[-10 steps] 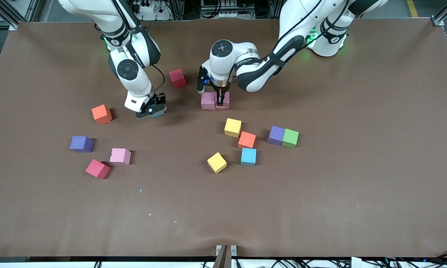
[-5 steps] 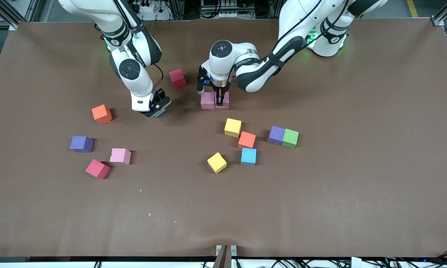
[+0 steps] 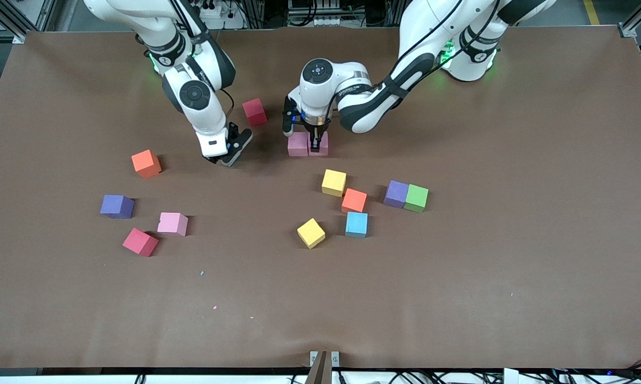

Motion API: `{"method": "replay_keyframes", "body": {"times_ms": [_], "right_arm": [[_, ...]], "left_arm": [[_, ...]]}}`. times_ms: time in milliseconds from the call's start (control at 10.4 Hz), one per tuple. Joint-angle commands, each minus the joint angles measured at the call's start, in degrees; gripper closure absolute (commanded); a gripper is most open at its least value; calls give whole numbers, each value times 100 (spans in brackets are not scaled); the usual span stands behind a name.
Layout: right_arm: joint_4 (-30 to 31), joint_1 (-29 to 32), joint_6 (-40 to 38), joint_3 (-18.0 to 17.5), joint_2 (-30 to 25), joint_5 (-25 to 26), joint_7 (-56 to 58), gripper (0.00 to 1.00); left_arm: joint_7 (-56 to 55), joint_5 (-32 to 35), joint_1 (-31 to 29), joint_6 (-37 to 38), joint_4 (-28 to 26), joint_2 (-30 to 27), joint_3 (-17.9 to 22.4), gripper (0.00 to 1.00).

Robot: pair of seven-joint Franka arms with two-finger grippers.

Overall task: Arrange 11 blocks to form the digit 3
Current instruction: 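Grasp the blue cube and carry it toward the pink cubes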

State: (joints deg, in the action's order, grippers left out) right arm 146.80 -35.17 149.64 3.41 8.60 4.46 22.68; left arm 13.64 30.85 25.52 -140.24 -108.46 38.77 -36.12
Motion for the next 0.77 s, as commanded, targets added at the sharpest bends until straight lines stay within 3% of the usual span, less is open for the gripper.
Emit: {"method": "replay_keyframes", "body": {"times_ms": [0,289,675], "right_arm": [[24,-174,-128,2,-130,544,53,85],[24,-472,-252,2,-165,872,53,85],[-150,-719,-471,-7,-148,1013,61,85]], "left_arm": [[-90,132,-3,-4,53,96,-18,0],[-63,88,-55,250,27,-158,-105,0],[-19,-237,-1010,1725,53,-774,-1140,0]]}}
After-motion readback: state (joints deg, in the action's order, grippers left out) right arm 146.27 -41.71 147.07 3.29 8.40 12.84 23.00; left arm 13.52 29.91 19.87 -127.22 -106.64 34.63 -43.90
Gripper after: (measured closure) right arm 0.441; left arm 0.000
